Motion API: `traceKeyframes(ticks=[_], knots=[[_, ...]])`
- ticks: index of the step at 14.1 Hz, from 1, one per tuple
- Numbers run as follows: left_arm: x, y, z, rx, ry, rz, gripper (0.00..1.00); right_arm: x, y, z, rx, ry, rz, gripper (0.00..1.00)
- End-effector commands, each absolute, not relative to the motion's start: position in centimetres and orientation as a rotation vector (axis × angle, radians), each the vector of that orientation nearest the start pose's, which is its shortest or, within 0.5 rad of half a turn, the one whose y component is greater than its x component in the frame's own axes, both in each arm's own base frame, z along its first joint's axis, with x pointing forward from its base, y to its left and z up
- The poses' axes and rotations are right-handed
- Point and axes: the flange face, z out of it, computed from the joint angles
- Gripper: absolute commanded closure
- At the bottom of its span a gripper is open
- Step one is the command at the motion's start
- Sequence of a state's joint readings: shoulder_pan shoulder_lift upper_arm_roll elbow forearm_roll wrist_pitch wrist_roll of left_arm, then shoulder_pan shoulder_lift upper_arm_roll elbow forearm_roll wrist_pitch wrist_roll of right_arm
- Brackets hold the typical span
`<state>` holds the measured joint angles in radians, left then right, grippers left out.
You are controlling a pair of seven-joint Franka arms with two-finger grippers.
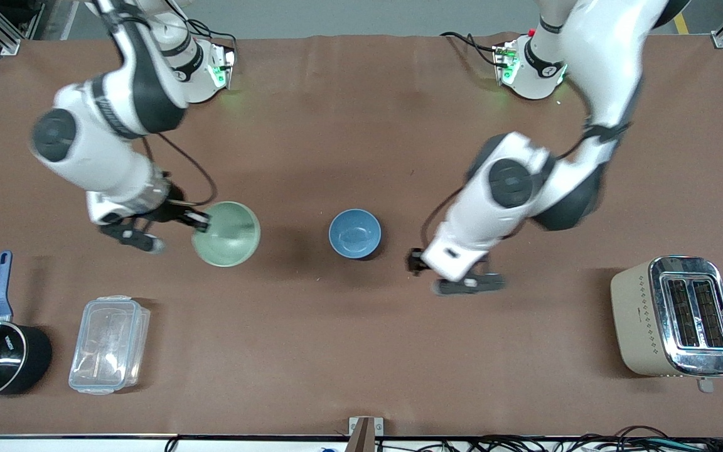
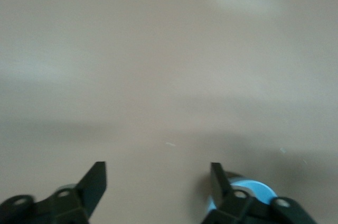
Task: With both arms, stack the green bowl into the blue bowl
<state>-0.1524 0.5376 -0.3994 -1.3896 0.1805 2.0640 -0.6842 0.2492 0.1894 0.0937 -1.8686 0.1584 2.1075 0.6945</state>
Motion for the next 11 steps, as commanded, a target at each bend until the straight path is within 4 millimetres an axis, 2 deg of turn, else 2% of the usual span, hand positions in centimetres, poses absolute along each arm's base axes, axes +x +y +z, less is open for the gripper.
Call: traceKeyframes(ticks=[1, 2, 3, 6, 7, 8, 9, 11], knots=[[65.2, -22.4, 50.2, -3.137, -0.283, -0.325, 0.00, 58.6, 28.5, 40.1, -2.852, 0.776, 0.064, 1.00], [65.2, -19.5, 52.2, -3.116, -0.285, -0.335, 0.00, 57.9, 31.2, 39.0, -2.850, 0.795, 0.053, 1.00], [64.3, -17.0, 54.4, -3.092, -0.241, -0.301, 0.00, 57.1, 33.4, 37.6, -2.859, 0.829, 0.025, 1.00], [62.8, -10.3, 59.1, -3.091, -0.150, -0.272, 0.00, 54.2, 38.8, 34.4, -2.893, 0.917, -0.026, 1.00], [61.9, -9.0, 60.4, -3.140, -0.124, -0.236, 0.00, 53.5, 40.2, 33.2, -2.884, 0.934, -0.039, 1.00], [61.4, -7.7, 60.8, -3.148, -0.098, -0.199, 0.00, 52.6, 41.6, 32.0, -2.885, 0.929, -0.035, 1.00], [60.5, -7.3, 61.5, -3.138, -0.076, -0.162, 0.00, 51.7, 42.9, 31.1, -2.885, 0.923, -0.029, 1.00], [58.6, -6.0, 63.1, -3.125, -0.077, -0.125, 0.00, 51.2, 43.4, 30.7, -2.881, 0.942, -0.027, 0.99]])
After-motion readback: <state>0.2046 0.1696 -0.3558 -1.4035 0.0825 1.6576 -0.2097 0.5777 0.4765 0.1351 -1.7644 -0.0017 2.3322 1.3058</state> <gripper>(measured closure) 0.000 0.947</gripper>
